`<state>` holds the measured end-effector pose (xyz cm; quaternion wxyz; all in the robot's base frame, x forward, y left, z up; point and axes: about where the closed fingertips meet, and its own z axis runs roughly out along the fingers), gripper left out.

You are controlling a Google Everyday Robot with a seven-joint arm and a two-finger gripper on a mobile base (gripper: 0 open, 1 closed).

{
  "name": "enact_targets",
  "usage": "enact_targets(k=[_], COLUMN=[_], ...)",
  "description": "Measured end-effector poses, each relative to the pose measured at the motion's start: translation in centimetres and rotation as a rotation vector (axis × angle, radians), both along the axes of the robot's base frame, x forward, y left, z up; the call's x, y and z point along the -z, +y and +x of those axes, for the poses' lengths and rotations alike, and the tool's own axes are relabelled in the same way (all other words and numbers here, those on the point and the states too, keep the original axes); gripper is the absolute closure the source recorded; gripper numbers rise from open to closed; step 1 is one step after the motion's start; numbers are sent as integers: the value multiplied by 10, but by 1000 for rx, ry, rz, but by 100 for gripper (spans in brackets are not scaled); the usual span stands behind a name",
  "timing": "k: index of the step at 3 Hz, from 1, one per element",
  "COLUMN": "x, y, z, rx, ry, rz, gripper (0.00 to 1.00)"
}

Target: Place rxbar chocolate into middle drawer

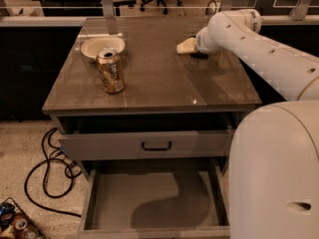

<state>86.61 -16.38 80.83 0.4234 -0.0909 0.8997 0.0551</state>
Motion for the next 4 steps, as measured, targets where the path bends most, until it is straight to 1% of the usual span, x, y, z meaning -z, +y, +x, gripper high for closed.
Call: enact_targets(k=[2, 3, 4], x=[-9, -11, -11], y=[0, 0, 1], z=[0, 0, 0], rx=[0, 0, -1], ry=[0, 1, 1], rz=[0, 0, 0], gripper=[87, 100, 100])
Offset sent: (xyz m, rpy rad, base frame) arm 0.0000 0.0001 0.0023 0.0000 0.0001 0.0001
